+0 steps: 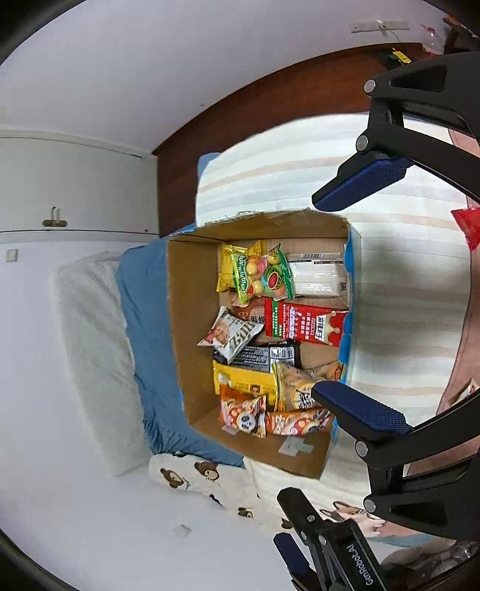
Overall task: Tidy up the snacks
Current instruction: 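Grasp the small clear snack pouch with the left tool while the right tool grasps the red packet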
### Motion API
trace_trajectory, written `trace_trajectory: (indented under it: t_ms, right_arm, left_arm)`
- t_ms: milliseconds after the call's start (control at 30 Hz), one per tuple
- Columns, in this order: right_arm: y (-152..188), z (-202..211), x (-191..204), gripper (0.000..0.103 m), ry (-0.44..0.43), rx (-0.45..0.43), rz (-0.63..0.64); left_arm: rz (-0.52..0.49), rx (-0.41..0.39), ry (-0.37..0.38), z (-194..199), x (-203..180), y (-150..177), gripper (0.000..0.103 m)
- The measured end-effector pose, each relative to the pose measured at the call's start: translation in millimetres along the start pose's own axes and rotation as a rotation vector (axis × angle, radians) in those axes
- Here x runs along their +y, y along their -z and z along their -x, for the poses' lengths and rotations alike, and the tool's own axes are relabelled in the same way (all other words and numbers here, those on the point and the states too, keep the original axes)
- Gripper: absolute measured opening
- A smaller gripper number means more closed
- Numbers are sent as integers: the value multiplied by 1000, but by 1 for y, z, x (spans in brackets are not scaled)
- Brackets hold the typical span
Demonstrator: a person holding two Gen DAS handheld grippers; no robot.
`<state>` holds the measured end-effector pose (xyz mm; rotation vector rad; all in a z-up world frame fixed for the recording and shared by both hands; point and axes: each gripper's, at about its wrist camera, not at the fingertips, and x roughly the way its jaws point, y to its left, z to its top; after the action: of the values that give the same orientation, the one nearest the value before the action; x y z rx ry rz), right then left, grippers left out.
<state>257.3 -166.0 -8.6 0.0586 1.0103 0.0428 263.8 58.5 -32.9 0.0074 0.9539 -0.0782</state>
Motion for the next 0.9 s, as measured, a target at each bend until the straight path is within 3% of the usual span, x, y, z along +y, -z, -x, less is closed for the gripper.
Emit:
trace_trajectory:
  t_ms: [267,433,567,733,900]
  right_arm:
    - [21,43,-4,95,-58,-35,-26]
    - [55,44,-21,95,-80,27,-72]
    - [92,22,-49,95,-78,121,-144]
    - [138,-8,-98,95,-48,243,-266]
    - [176,-43,-131,95,-30,351,-343]
  left_arm:
    - [4,-12,28,34,-5,24,94]
    - [30,44,17,32,1,59,94]
    - [91,182,9,4,15,105,94]
    - [245,426,55,-41,37,173,94]
    - [333,544,68,-66,41,216,94]
